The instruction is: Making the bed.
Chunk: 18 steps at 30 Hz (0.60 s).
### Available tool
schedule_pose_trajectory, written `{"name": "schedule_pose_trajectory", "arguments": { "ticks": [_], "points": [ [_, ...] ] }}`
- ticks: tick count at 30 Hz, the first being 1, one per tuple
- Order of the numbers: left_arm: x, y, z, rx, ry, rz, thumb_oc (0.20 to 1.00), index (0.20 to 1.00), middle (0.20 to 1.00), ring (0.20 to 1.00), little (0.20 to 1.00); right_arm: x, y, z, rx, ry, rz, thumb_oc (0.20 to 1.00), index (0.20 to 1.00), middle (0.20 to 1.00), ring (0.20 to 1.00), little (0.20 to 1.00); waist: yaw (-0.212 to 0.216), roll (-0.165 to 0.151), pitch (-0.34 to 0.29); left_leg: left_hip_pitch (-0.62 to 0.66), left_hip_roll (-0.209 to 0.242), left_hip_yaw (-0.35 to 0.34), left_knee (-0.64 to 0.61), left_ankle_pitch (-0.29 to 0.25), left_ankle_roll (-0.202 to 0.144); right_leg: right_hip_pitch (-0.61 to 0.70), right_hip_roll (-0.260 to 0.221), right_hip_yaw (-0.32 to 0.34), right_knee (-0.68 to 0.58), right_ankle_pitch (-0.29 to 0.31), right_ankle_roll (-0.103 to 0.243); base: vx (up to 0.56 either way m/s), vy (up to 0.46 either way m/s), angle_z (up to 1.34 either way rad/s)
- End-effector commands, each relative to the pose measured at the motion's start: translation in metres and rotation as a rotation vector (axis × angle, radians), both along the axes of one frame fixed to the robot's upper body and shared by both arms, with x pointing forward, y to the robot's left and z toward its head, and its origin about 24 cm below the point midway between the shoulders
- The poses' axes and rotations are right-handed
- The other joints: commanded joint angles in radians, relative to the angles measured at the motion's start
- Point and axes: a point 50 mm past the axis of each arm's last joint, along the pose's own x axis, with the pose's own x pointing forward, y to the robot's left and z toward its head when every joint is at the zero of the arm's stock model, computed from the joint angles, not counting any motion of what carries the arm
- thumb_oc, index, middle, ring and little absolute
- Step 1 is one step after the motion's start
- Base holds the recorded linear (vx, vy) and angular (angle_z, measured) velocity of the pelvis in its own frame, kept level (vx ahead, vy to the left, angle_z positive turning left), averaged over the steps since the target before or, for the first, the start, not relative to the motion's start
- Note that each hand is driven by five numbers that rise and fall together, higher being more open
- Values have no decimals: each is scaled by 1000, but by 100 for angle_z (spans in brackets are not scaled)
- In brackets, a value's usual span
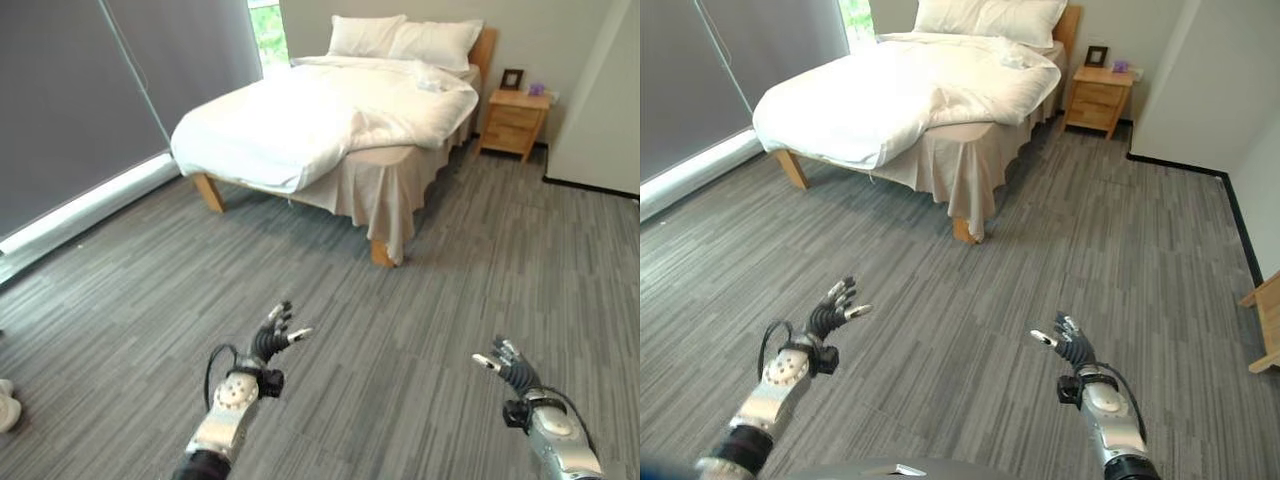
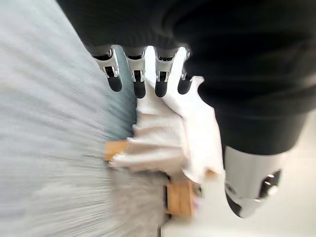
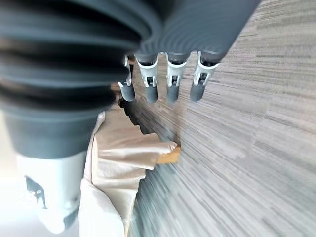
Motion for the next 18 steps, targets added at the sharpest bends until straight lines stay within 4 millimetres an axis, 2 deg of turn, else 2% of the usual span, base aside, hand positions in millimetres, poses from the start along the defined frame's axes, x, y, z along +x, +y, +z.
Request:
{"name": "schedule_pose_trajectory", "arguments": {
  "ticks": [1,6,9,10,11,12,13,15,17,18],
  "points": [
    [9,11,11,29,-69,45,1000,1000,1000,1000,1000,-2,8,1,9,-45,-1,1000,1000,1000,1000,1000,16,-72,-22,-21,-8,-42,-20,40,-45,27,-127,-22,-117,190,147,-1,50,0],
    [-2,14,1,89,-2,12,1000,1000,1000,1000,1000,-1,21,2,-3,-36,94,1000,1000,1000,1000,1000,22,-77,5,-45,-13,-28,-20,39,-36,0,-138,-7,-117,205,162,-13,66,-5],
    [-1,19,4,107,-14,19,1000,1000,1000,1000,1000,2,19,6,-13,-57,98,1000,1000,1000,1000,1000,24,-77,21,-51,-16,-22,-20,34,-25,-24,-147,2,-75,201,166,-17,71,-20],
    [1,21,7,113,-21,28,1000,1000,1000,1000,1000,4,18,8,-16,-66,92,1000,1000,1000,1000,1000,24,-73,34,-52,-16,-22,-20,33,-17,-58,-153,6,0,187,170,-28,99,-18],
    [1,23,8,113,-26,33,1000,1000,1000,1000,1000,4,18,8,-14,-69,91,1000,1000,1000,1000,1000,23,-70,42,-52,-17,-24,-20,32,-15,-81,-153,14,44,196,171,-51,122,-16],
    [4,25,10,114,-32,45,1000,1000,1000,1000,1000,8,18,10,-14,-80,87,1000,1000,1000,1000,1000,18,-68,65,-51,-21,-27,-20,34,-6,-142,-152,25,146,227,178,-117,236,-25],
    [14,26,18,154,-58,20,1000,1000,1000,1000,1000,16,24,15,33,-117,51,1000,1000,1000,1000,1000,-2,-47,131,-45,-11,-17,-20,32,14,-304,-154,23,407,305,189,-67,235,-41],
    [15,27,20,179,-60,12,1000,1000,1000,1000,1000,14,24,12,38,-95,48,1000,1000,1000,1000,1000,-13,-45,143,-24,-12,-13,-20,20,9,-359,-168,10,380,306,186,157,116,-38],
    [17,27,23,159,-79,25,1000,1000,1000,1000,1000,5,22,7,45,-70,44,1000,1000,1000,1000,1000,-39,-49,143,26,-12,-19,-20,-18,-12,-376,-168,-21,218,302,183,457,-75,-18],
    [21,24,23,130,-83,29,1000,1000,1000,1000,1000,1,19,3,43,-48,29,1000,1000,1000,1000,1000,-67,-60,142,71,-9,-55,-20,-48,-34,-372,-156,0,60,336,196,430,-118,-3]
  ]
}}
